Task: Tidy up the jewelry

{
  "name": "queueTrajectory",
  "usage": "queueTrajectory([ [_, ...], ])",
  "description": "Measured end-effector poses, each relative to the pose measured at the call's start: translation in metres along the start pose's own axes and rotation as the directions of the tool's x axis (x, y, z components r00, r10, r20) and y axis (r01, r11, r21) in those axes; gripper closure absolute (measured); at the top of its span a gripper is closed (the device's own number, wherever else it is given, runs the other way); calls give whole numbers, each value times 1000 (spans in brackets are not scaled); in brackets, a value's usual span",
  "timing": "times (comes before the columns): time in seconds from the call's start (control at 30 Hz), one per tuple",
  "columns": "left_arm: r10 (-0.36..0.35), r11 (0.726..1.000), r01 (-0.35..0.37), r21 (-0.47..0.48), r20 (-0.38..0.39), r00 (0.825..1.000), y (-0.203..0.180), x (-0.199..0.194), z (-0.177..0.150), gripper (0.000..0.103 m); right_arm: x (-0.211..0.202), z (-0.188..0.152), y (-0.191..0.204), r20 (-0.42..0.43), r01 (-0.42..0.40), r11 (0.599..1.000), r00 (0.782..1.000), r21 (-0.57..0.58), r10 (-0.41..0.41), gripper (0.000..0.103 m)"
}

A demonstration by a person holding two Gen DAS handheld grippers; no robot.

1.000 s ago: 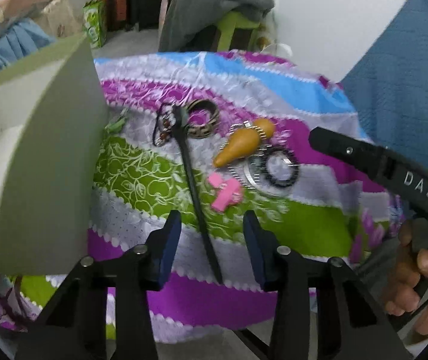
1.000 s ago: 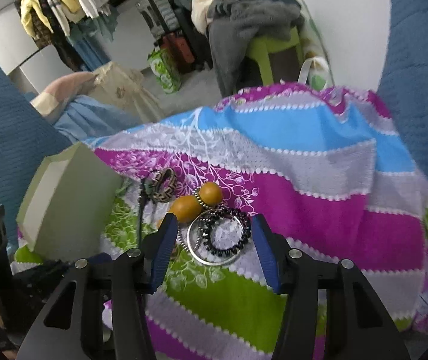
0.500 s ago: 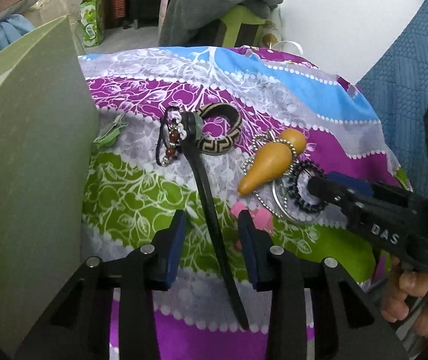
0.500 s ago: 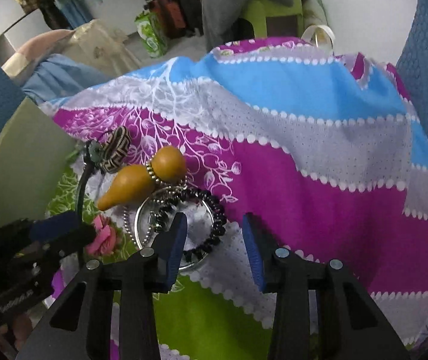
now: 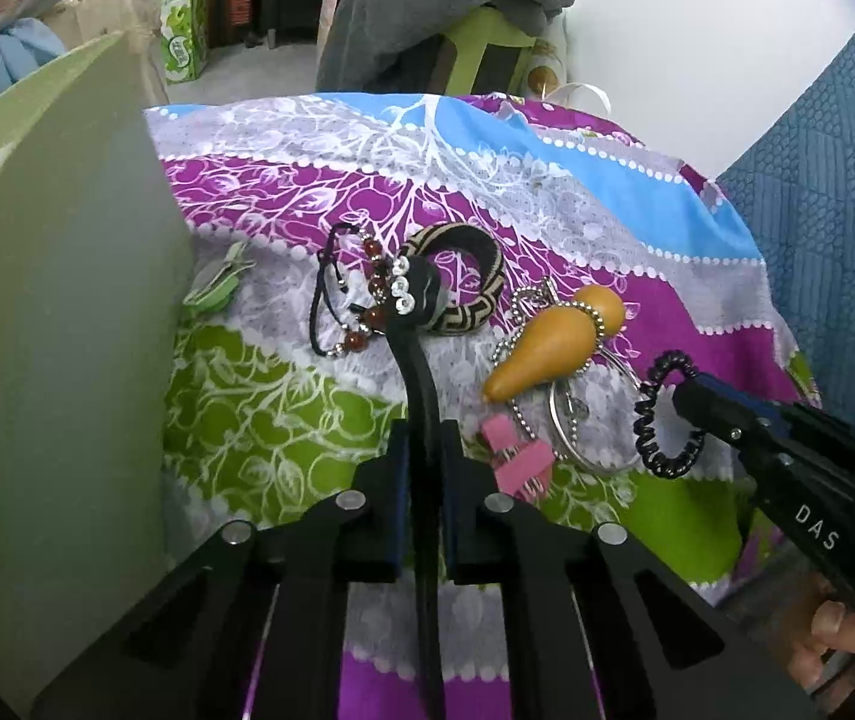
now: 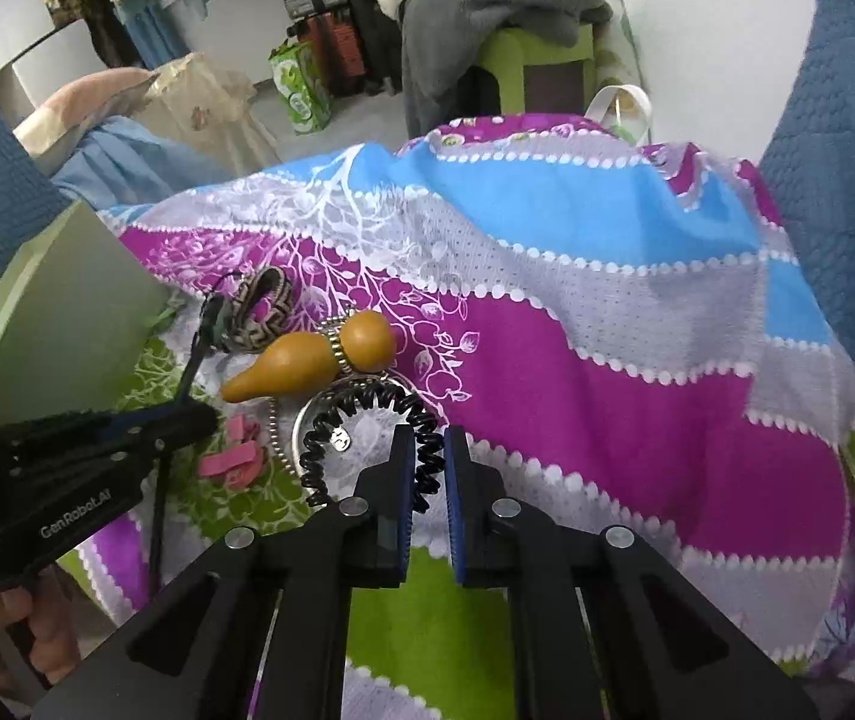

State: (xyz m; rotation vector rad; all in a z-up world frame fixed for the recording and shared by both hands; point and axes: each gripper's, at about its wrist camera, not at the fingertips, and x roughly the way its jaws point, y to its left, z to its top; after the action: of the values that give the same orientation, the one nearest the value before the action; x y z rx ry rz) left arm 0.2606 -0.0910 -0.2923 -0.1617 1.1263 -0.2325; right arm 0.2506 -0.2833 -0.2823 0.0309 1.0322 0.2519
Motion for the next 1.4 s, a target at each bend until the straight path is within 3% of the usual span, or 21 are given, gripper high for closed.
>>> queueTrajectory([
  [0.43, -61, 998, 60, 18, 44, 997, -9, -56, -17, 95, -37, -35, 16, -1, 56, 997, 998, 52, -56, 95],
  [0.67, -172, 984, 174, -36, 52, 984, -2, -88, -16, 95, -63, -27, 13, 38, 80, 992, 996, 100, -84, 95],
  [0.9, -214, 974, 215, -75, 27, 976, 8, -90, -26, 95, -33, -43, 12, -40, 88, 992, 996, 92, -85, 95],
  [1.0, -217, 973, 218, -72, 27, 976, 10, -93, -29, 95, -20, -45, 9, -75, 7, 992, 997, 123, 3, 94],
  [1.03, -217, 973, 218, -69, 26, 976, 10, -94, -30, 95, -19, -44, 10, -75, -9, 992, 997, 124, 19, 89],
  [1.07, -216, 974, 217, -67, 24, 976, 10, -95, -30, 95, -19, -43, 12, -74, -19, 993, 997, 117, 28, 75],
  [1.1, -217, 974, 218, -67, 23, 976, 11, -96, -30, 95, -21, -43, 15, -61, -41, 994, 997, 105, 47, 69],
  [1.3, -237, 970, 237, -60, 12, 971, 9, -102, -30, 95, -35, -38, 50, 36, -222, 975, 974, -29, 223, 67],
  [1.4, -243, 969, 244, -47, 9, 970, 6, -109, -30, 95, -39, -34, 73, 72, -241, 961, 965, -137, 252, 67],
])
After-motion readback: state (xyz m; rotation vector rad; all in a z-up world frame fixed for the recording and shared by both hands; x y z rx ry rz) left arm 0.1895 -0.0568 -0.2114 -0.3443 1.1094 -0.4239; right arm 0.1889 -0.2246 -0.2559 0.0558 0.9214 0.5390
